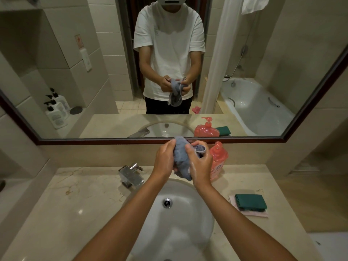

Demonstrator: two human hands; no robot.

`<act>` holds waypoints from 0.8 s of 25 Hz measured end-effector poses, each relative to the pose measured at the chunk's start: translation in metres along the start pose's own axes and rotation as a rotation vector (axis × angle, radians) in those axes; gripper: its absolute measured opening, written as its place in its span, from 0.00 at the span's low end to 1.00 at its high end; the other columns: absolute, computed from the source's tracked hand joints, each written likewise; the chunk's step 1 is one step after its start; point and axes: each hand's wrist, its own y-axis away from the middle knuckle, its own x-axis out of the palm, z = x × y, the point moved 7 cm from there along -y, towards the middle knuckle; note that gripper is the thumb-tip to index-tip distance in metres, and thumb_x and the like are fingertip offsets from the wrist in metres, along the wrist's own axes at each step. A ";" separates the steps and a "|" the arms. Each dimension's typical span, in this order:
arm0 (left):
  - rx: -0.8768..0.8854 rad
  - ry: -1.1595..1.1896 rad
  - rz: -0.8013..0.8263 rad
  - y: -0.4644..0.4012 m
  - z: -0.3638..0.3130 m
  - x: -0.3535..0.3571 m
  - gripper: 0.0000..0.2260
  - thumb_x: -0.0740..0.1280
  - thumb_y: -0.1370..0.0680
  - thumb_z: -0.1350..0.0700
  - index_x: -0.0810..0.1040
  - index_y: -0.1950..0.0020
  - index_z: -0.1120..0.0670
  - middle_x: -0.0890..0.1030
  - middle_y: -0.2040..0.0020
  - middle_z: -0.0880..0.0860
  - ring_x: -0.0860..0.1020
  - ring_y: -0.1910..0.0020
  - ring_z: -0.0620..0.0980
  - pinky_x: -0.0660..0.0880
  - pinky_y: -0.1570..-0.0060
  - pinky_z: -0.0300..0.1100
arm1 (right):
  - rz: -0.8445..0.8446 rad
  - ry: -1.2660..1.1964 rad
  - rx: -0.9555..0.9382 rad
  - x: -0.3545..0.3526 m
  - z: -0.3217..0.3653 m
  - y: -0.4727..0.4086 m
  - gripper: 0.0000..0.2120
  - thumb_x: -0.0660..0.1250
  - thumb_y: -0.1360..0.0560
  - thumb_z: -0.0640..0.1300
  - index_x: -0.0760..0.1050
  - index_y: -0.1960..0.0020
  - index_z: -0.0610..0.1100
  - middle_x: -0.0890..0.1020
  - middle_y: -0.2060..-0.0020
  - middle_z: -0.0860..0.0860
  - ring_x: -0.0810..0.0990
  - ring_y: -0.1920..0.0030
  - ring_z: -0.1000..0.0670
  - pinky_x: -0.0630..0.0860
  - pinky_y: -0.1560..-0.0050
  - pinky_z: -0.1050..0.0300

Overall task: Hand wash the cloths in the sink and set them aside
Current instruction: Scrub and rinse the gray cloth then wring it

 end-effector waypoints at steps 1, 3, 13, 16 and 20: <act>0.041 -0.050 0.019 0.001 -0.002 0.000 0.19 0.58 0.22 0.41 0.81 0.51 0.54 0.84 0.58 0.55 0.82 0.59 0.54 0.77 0.67 0.45 | -0.018 0.000 0.011 -0.002 0.001 -0.005 0.07 0.73 0.26 0.46 0.76 0.58 0.47 0.82 0.62 0.48 0.83 0.59 0.46 0.81 0.55 0.51; 0.084 -0.060 0.040 0.004 -0.003 0.002 0.21 0.59 0.24 0.37 0.79 0.46 0.52 0.84 0.53 0.54 0.83 0.55 0.51 0.79 0.59 0.46 | -0.036 -0.010 0.063 -0.004 0.002 -0.014 0.09 0.73 0.24 0.41 0.77 0.61 0.48 0.82 0.67 0.51 0.82 0.63 0.50 0.80 0.58 0.53; 0.022 0.132 -0.009 0.015 0.001 0.021 0.19 0.72 0.26 0.40 0.77 0.41 0.48 0.86 0.50 0.50 0.85 0.50 0.49 0.81 0.53 0.40 | 0.020 0.169 0.132 0.005 0.002 -0.012 0.18 0.69 0.20 0.50 0.77 0.65 0.42 0.82 0.72 0.50 0.82 0.69 0.51 0.79 0.65 0.51; 0.061 0.131 -0.214 0.018 0.002 0.014 0.06 0.70 0.20 0.51 0.79 0.46 0.52 0.85 0.57 0.48 0.85 0.56 0.46 0.79 0.59 0.35 | 0.060 0.117 0.168 0.010 0.001 -0.003 0.22 0.62 0.18 0.55 0.79 0.60 0.39 0.85 0.65 0.44 0.85 0.62 0.45 0.80 0.58 0.47; 0.165 0.085 -0.354 0.013 -0.014 0.003 0.05 0.70 0.20 0.56 0.77 0.54 0.52 0.82 0.63 0.46 0.81 0.64 0.40 0.76 0.64 0.31 | 0.218 -0.030 0.187 0.024 -0.004 0.017 0.17 0.59 0.25 0.63 0.77 0.44 0.55 0.84 0.49 0.49 0.83 0.46 0.52 0.80 0.45 0.52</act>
